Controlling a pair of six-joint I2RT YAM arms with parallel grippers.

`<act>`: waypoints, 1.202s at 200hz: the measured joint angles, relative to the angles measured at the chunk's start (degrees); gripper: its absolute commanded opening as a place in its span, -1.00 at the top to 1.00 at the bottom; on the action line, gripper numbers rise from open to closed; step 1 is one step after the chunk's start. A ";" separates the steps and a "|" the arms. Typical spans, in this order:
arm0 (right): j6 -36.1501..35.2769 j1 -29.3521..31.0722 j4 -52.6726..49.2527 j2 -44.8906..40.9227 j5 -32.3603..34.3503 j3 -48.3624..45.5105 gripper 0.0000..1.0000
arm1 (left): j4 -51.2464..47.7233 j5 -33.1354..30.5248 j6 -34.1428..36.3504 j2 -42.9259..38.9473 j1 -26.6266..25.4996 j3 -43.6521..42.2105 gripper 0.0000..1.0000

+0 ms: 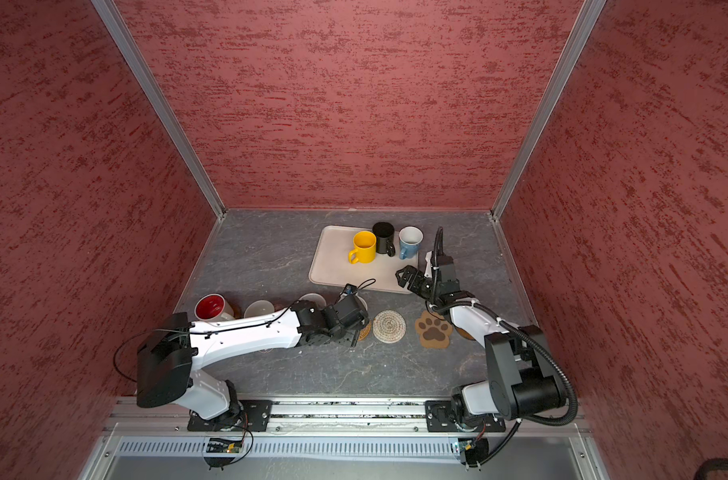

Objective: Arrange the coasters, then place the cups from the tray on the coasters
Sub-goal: 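Set the white mug down, open left gripper while right gripper nears blue mug, then draw the left gripper back while the right gripper lowers onto the blue flower mug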

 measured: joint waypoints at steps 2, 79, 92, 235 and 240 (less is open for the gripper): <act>-0.04 0.00 0.00 0.00 0.11 0.00 -0.97 | -0.02 -0.07 0.26 -0.22 0.00 0.02 -0.52; -0.39 0.87 -4.92 -0.31 7.78 2.71 -0.76 | 0.11 -3.89 5.57 -8.68 0.22 1.81 -0.98; -0.61 1.11 -6.34 -0.22 9.40 4.74 -0.69 | 0.24 -4.22 6.34 -9.70 0.57 2.16 -0.99; 0.33 4.83 -10.82 13.88 24.81 20.52 -0.80 | 1.84 -1.38 8.55 -26.45 15.47 -7.45 -0.99; 0.48 4.83 -11.02 14.53 25.22 21.20 -0.81 | 1.92 -1.01 8.57 -26.86 15.98 -8.07 -0.99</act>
